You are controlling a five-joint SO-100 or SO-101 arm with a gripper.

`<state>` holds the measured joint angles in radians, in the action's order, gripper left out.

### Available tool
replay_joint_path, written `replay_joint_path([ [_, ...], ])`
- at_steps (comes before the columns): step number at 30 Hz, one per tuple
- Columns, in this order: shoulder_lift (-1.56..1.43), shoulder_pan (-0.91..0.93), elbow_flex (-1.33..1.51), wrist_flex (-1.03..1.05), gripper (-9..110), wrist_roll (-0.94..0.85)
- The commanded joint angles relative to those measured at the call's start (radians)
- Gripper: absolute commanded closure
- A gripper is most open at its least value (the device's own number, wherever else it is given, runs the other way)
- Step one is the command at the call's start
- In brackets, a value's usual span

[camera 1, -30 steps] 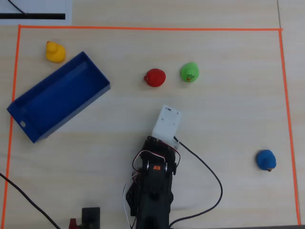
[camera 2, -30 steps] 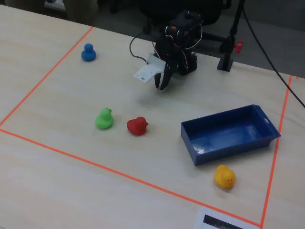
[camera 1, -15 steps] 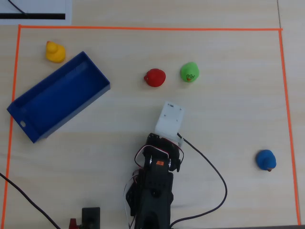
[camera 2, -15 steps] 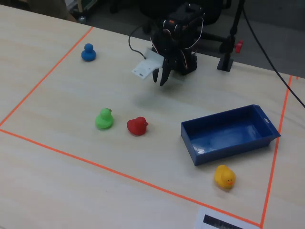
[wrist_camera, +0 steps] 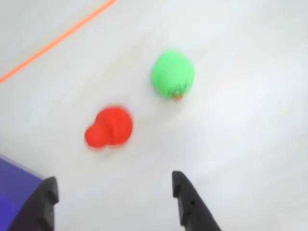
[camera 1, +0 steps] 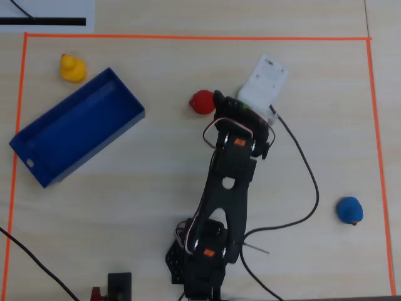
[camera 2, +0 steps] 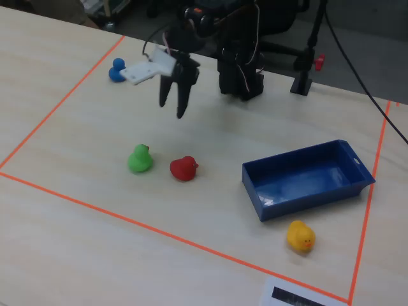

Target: Grasp green duck and put it into box.

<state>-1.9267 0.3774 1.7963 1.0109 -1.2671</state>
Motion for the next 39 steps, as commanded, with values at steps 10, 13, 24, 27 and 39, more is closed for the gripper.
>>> replay_joint_path([
  [10, 0.588, 0.084, -0.417, -0.164, 68, -0.112],
  [13, 0.646, 0.110, -0.440, -0.202, 68, -0.141],
  [24, 0.732, 0.129, -0.411, -0.273, 68, -0.156],
  [27, 0.732, 0.118, -0.362, -0.304, 68, -0.149],
  [39, 0.781, 0.091, -0.278, -0.397, 68, -0.124],
])
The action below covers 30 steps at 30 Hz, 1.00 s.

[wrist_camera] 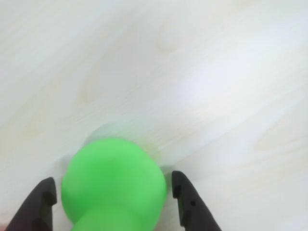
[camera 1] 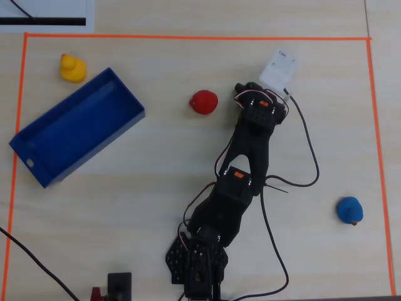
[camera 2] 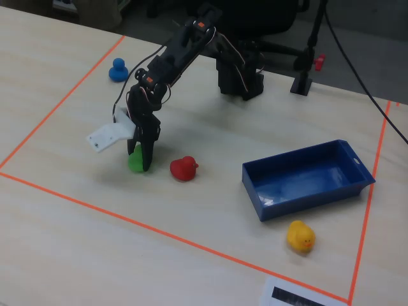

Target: Grasp green duck and put it into box.

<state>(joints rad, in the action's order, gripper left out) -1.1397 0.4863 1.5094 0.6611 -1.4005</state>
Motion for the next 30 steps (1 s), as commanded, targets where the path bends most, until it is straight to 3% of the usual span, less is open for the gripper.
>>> replay_joint_path([
  [1, 0.000, -0.021, 0.018, -0.058, 70, 0.011],
  [2, 0.005, -0.025, 0.028, -0.072, 75, 0.014],
  [4, 0.012, -0.029, 0.049, -0.117, 100, 0.037],
  [5, 0.012, -0.029, 0.055, -0.130, 102, 0.049],
  [9, -0.029, -0.028, 0.018, -0.038, 102, 0.101],
  [15, -0.178, -0.152, -0.290, 0.495, 101, 0.353],
  [22, -0.382, -0.630, -0.502, 0.914, 101, 0.581],
  [30, -0.268, -1.127, -0.545, 0.930, 101, 0.775],
])
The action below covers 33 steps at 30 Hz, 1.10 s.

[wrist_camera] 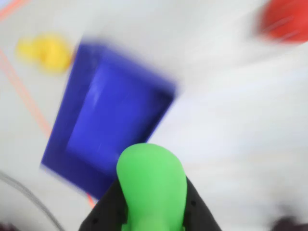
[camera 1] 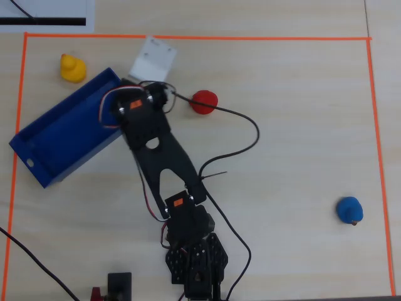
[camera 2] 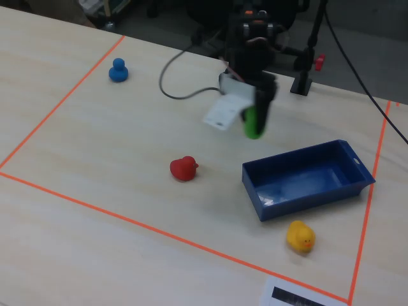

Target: Grasp green duck and put it into box.

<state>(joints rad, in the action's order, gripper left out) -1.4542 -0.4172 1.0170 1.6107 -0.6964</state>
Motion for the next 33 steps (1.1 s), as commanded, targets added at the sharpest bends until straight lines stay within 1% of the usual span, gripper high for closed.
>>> replay_joint_path([
  [1, 0.086, -0.267, -0.072, -0.026, 101, 0.089],
  [5, 0.255, -0.403, -0.222, -0.026, 101, 0.146],
  [10, 0.403, -0.483, -0.370, -0.052, 100, 0.176],
  [11, 0.422, -0.489, -0.377, -0.061, 97, 0.181],
  [13, 0.449, -0.495, -0.377, -0.083, 84, 0.181],
  [15, 0.468, -0.497, -0.377, -0.101, 75, 0.183],
  [17, 0.482, -0.491, -0.383, -0.112, 69, 0.179],
  [21, 0.479, -0.446, -0.436, -0.063, 64, 0.149],
  [23, 0.414, -0.400, -0.414, -0.034, 75, 0.121],
  [24, 0.354, -0.368, -0.376, -0.029, 83, 0.107],
  [26, 0.195, -0.281, -0.247, -0.058, 98, 0.080],
  [27, 0.100, -0.229, -0.160, -0.091, 101, 0.069],
  [29, -0.112, -0.121, 0.023, -0.149, 101, 0.018],
  [33, -0.485, 0.081, 0.305, -0.193, 101, -0.130],
])
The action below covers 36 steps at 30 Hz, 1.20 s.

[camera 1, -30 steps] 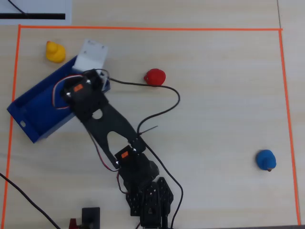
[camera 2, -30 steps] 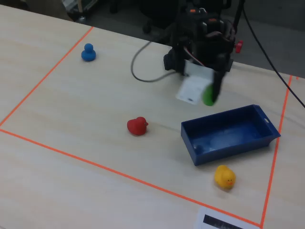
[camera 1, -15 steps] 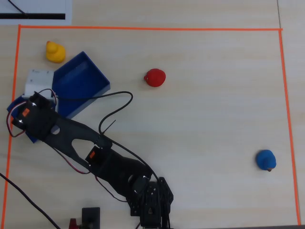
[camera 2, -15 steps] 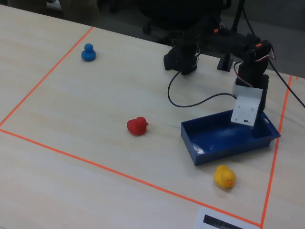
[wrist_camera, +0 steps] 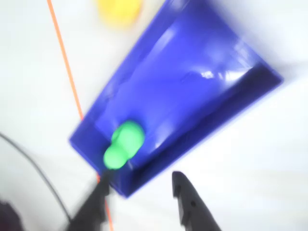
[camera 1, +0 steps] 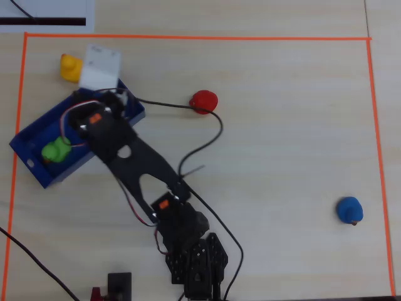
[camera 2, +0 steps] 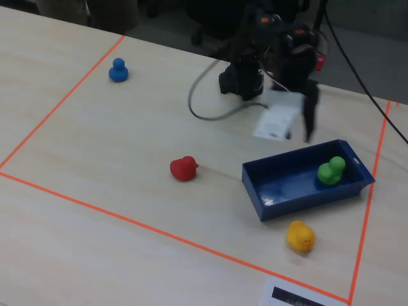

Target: Grasp green duck and put it into box.

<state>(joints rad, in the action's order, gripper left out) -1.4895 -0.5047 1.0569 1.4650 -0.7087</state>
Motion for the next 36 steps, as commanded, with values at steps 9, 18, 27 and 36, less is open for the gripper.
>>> replay_joint_path([
  [9, -1.229, 0.465, 1.150, -0.348, 101, -0.403],
  [18, -1.594, 0.514, 1.875, -0.551, 101, -0.446],
  [27, -1.822, 0.541, 2.052, -0.252, 101, -0.565],
  [36, -1.821, 0.591, 2.054, -0.153, 101, -0.606],
])
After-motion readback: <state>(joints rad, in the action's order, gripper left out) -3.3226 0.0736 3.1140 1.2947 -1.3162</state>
